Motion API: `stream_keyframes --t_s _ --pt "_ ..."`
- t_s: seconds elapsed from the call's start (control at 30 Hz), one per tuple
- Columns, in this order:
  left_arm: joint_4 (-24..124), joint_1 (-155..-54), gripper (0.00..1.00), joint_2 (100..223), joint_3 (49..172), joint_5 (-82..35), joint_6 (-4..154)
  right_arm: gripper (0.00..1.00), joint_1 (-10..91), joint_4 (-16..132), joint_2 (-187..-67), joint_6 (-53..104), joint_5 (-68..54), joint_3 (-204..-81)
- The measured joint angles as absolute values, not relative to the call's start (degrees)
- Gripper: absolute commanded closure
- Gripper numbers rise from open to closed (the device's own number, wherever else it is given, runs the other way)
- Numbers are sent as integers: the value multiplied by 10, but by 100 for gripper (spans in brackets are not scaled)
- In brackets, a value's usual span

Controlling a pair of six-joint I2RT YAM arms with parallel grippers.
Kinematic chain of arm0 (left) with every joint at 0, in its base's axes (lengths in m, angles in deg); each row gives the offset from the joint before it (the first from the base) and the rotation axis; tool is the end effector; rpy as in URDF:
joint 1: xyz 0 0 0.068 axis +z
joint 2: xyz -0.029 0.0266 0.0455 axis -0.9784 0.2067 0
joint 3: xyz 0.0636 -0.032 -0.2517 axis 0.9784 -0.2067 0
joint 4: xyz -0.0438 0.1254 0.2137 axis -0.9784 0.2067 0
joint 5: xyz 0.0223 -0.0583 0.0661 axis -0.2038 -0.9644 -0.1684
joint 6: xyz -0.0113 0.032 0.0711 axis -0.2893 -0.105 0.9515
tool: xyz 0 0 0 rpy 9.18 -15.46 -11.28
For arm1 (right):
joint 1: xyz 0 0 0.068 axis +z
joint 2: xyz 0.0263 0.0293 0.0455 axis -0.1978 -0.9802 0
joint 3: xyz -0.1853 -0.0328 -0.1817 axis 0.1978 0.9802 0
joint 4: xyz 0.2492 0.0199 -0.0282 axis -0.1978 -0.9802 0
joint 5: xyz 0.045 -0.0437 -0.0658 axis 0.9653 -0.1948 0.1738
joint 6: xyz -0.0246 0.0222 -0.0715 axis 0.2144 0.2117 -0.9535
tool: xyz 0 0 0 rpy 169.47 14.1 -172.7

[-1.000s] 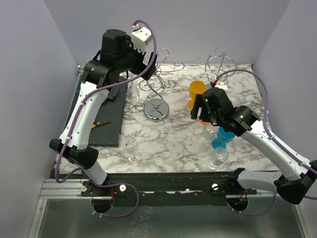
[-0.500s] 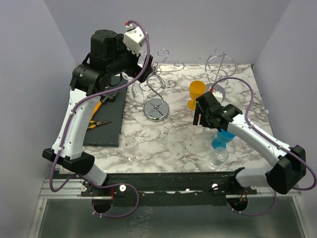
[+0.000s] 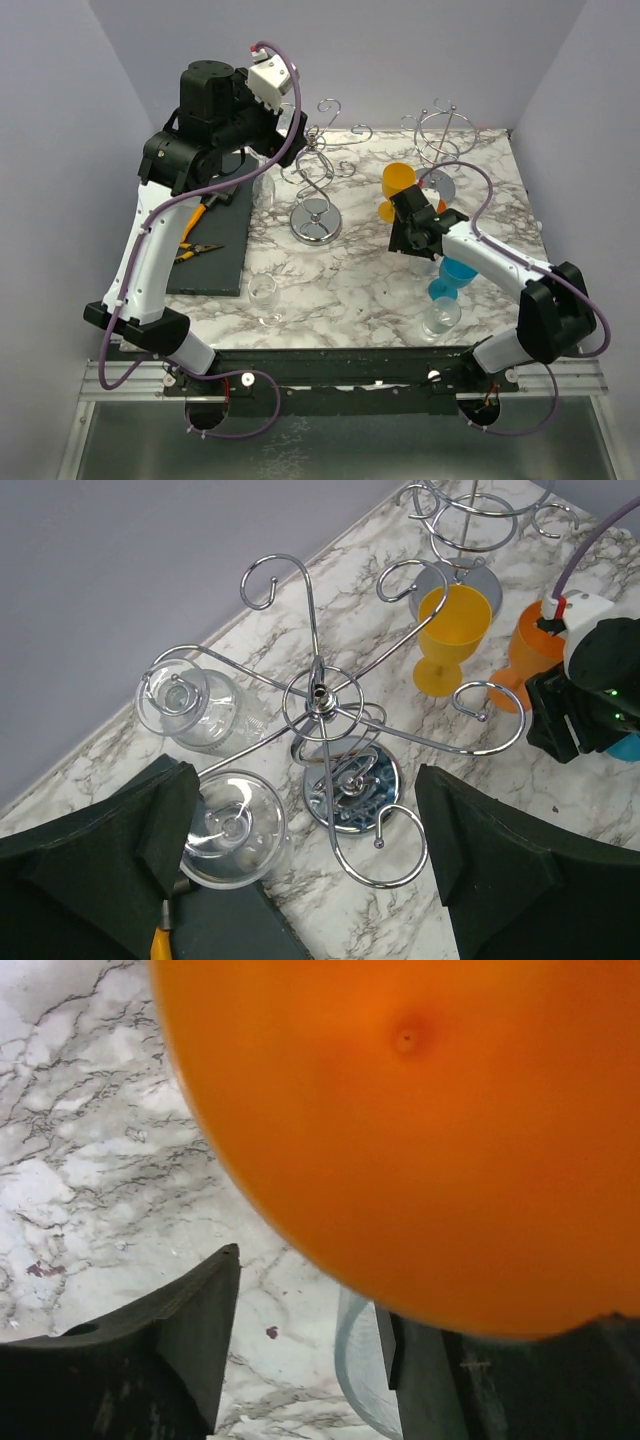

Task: Place the wine glass upside down on the wine glass rack
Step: Pick up the wine glass at the center of the board, then turn the wine glass upside down at the wine rack.

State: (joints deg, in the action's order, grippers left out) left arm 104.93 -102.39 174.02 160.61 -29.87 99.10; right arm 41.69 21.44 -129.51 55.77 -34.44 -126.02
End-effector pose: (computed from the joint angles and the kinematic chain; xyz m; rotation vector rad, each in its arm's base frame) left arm 0.2699 -0.1409 0.5027 0.7622 1.7443 -0.3861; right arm 0.2654 0.1282 0.2000 0.2614 2.5370 -0.0218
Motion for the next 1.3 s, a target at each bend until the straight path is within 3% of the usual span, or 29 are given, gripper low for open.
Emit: stream_keyframes --t_s 0.23,0.3,0.8,1.3 --pt "1050 -1024 1 1729 1603 -299 991 93 417 244 -1330 556 -313 -1260" --pt "1050 -1024 1 1725 1603 -299 991 100 417 242 -1326 555 -304 -1264" --pt "1053 -1024 1 1688 1563 -332 991 100 420 174 -1167 547 -129 -1430" --pt "1083 -1024 1 1679 1525 -436 982 100 421 158 -1199 547 -20 -1667"
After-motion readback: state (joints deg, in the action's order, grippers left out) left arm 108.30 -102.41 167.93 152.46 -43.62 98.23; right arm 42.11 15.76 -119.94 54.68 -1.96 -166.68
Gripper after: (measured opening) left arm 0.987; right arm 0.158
